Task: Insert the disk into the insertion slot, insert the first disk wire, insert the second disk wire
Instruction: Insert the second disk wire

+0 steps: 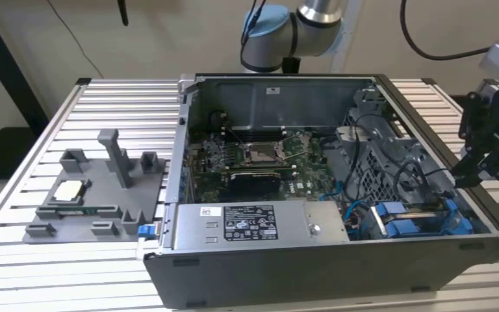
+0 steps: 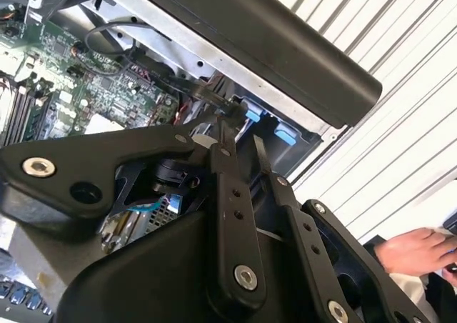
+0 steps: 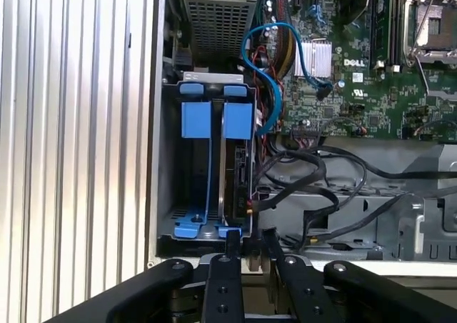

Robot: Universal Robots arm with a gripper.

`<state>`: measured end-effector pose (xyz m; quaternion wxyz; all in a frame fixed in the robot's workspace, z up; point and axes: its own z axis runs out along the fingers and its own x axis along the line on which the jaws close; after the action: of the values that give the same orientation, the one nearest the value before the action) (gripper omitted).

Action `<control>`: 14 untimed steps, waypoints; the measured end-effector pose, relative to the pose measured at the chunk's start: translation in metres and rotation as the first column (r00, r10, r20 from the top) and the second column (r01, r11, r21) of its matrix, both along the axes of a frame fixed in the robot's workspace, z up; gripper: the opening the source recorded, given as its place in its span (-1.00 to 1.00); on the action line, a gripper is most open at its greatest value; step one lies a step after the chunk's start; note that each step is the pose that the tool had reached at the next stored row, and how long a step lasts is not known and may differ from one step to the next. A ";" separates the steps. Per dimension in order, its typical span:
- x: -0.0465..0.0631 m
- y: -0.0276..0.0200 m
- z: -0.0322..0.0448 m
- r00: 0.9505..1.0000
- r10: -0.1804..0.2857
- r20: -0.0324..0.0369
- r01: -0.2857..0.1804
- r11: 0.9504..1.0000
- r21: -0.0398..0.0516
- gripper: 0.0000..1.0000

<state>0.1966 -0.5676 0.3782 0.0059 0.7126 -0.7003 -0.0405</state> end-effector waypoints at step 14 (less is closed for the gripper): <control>0.005 0.0000 -0.0076 0.999 -0.036 -0.002 0.036 0.995 0.090 -0.47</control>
<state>0.2020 -0.5676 0.3705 -0.0269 0.6993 -0.7107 -0.0724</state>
